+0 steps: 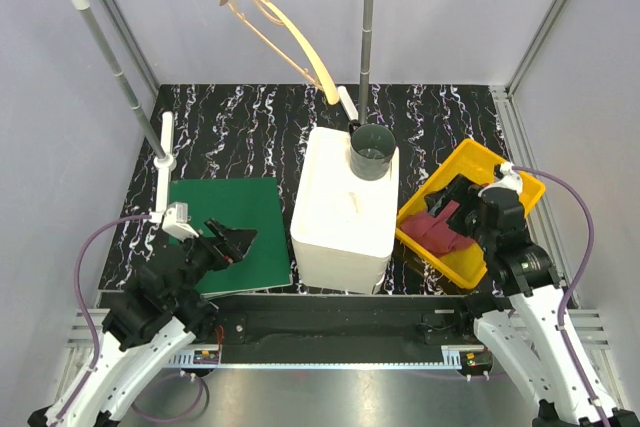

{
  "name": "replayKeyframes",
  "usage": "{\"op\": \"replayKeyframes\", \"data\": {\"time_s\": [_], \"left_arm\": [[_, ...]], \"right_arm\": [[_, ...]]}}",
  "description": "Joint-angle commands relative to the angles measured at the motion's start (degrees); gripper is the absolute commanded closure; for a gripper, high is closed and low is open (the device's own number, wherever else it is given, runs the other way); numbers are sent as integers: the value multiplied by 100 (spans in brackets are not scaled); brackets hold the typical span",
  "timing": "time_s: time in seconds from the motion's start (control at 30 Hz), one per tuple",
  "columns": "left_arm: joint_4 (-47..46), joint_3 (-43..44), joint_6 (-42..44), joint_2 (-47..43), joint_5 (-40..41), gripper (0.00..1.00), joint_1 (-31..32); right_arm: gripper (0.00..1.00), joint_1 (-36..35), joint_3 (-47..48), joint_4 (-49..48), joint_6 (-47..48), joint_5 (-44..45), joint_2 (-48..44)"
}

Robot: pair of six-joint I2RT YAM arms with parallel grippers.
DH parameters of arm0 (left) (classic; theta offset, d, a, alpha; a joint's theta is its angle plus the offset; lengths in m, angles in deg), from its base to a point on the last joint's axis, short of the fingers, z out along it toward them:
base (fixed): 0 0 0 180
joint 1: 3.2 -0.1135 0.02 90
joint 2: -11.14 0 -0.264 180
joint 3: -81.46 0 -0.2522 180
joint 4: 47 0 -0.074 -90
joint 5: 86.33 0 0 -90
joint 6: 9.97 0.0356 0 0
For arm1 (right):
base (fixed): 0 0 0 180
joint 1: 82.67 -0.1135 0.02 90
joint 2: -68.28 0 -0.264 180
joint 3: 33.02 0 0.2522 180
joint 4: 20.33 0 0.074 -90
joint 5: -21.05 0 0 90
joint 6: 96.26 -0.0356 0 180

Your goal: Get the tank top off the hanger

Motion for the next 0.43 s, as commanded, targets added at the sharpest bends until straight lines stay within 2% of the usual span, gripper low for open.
{"op": "replayKeyframes", "data": {"time_s": [0.0, 0.3, 0.4], "left_arm": [[-243, -187, -122, -289, 9, 11, -12], [-252, -364, -324, -728, -26, 10, -4], [-374, -425, -386, -879, -78, 4, -12]], "right_arm": [[0, 11, -343, 19, -299, -663, -252], [0, 2, -861, -254, -369, -944, -718], [0, 11, -906, -271, -449, -962, -920]]}}
